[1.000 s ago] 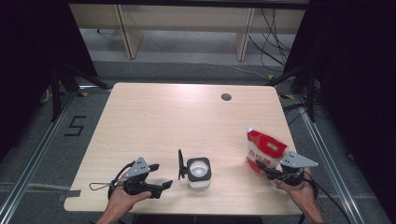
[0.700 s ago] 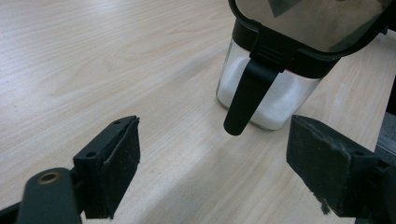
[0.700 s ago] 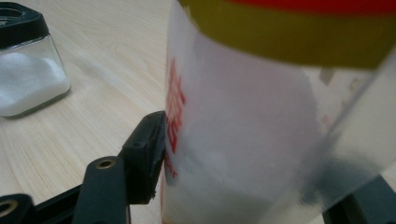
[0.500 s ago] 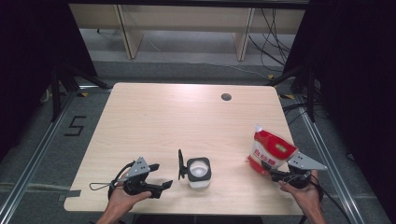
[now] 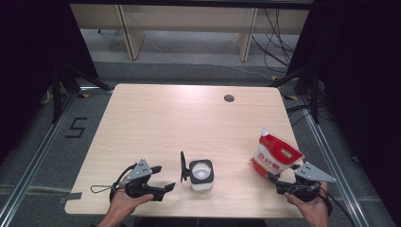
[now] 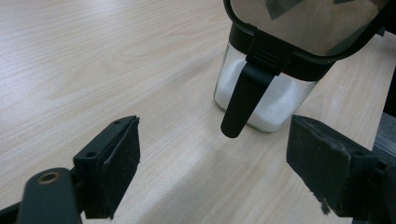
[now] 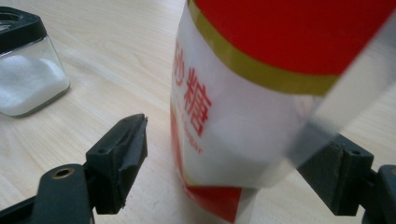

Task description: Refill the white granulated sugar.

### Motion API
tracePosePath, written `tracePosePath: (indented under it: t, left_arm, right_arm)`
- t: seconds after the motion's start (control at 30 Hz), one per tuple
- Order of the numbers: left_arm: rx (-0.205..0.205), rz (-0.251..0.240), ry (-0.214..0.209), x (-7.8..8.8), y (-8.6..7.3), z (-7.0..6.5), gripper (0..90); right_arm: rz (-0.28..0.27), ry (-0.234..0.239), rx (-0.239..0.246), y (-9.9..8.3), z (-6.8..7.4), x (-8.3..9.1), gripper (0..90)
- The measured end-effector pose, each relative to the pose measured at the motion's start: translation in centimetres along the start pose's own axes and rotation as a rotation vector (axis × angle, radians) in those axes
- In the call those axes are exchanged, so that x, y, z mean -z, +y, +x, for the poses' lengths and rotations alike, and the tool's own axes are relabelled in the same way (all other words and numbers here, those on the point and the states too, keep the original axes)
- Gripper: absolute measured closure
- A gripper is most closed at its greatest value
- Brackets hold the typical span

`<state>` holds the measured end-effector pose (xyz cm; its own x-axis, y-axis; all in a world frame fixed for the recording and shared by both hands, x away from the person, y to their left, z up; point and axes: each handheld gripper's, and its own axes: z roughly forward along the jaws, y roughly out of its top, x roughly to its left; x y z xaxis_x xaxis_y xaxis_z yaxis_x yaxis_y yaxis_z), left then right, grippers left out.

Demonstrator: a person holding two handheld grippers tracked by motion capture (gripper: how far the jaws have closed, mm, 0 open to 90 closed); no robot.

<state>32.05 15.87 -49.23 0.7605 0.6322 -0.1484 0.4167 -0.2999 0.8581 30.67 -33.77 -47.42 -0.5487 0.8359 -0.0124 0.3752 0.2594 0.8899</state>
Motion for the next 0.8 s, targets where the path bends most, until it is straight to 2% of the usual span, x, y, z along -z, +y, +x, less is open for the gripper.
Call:
tracePosePath:
  t: [0.07,0.1,0.13,0.17,0.2,0.23,0.27,0.3,0.33,0.37,0.4,0.43,0.47,0.5,0.53,0.6,0.67,0.7,0.73,0.77,0.8]
  left_arm:
    - [0.003,-0.007,-0.003,0.0,0.0,0.0,17.0]
    - [0.008,-0.017,-0.002,-0.1,0.0,-0.1,17.1]
    - [0.003,-0.006,-0.007,0.0,0.1,-0.1,17.6]
    - [-0.001,-0.009,-0.011,-0.1,0.0,-0.1,19.6]
    - [0.0,-0.009,-0.014,-0.1,0.1,-0.2,21.1]
    - [-0.001,-0.007,-0.015,-0.1,0.1,-0.2,21.0]
    - [0.008,-0.009,-0.004,0.0,0.2,-0.3,21.1]
    - [-0.003,-0.016,-0.012,0.0,0.3,-0.2,21.1]
    - [0.008,-0.028,-0.008,0.1,0.3,-0.4,21.1]
    - [0.014,-0.026,-0.017,0.1,0.4,-0.4,21.6]
    - [0.021,-0.025,-0.014,0.2,0.5,-0.5,23.0]
    - [0.003,-0.018,-0.018,0.2,0.6,-0.5,24.3]
    - [0.005,-0.019,-0.023,0.2,0.7,-0.6,25.1]
    - [0.028,-0.014,-0.029,0.1,0.7,-0.8,26.4]
    - [0.011,-0.001,-0.03,0.2,0.8,-0.8,29.1]
    - [0.019,-0.006,-0.033,0.1,0.9,-0.9,32.1]
    - [0.004,0.003,-0.025,0.3,1.1,-0.9,36.5]
    - [0.02,-0.002,-0.022,0.3,1.1,-1.0,38.6]
    - [0.018,0.007,-0.026,0.4,1.3,-0.9,40.6]
    - [0.019,-0.004,-0.017,0.5,1.4,-1.1,43.3]
    - [-0.007,-0.001,-0.025,0.6,1.5,-0.9,46.0]
  right_arm:
    - [0.012,-0.014,0.004,-0.1,0.0,0.2,21.4]
    - [0.02,-0.03,-0.024,-0.2,0.2,0.4,21.7]
    - [0.035,-0.043,-0.016,-0.3,0.2,0.7,21.9]
    - [0.039,-0.035,-0.02,-0.4,0.3,0.8,21.7]
    - [0.061,-0.054,-0.037,-0.5,0.8,1.1,21.8]
    - [0.06,-0.053,0.011,-0.6,0.6,1.2,21.7]
    - [0.08,-0.06,-0.04,-0.8,1.1,1.5,21.4]
    - [0.078,-0.054,-0.017,-0.9,1.0,1.6,21.5]
    - [0.089,-0.07,-0.017,-1.0,1.1,1.8,21.0]
    - [0.091,-0.058,-0.013,-1.1,1.0,1.9,20.7]
    - [0.091,-0.059,-0.035,-1.2,1.3,2.1,20.9]
    - [0.084,-0.053,-0.043,-1.3,1.4,2.2,20.8]
    - [0.092,-0.055,-0.04,-1.3,1.4,2.3,20.8]
    - [0.081,-0.045,-0.014,-1.3,1.3,2.2,20.9]
    - [0.086,-0.038,-0.004,-1.3,1.4,2.2,20.8]
    - [0.094,-0.03,-0.024,-1.3,1.6,2.3,20.8]
    - [0.105,-0.037,-0.004,-1.4,1.8,2.4,21.4]
    - [0.106,-0.056,-0.017,-1.4,2.0,2.5,21.2]
    - [0.118,-0.05,-0.05,-1.5,2.2,2.6,21.0]
    - [0.109,-0.029,-0.022,-1.6,2.0,2.6,21.2]
    - [0.119,-0.025,-0.024,-1.6,2.0,2.7,21.2]
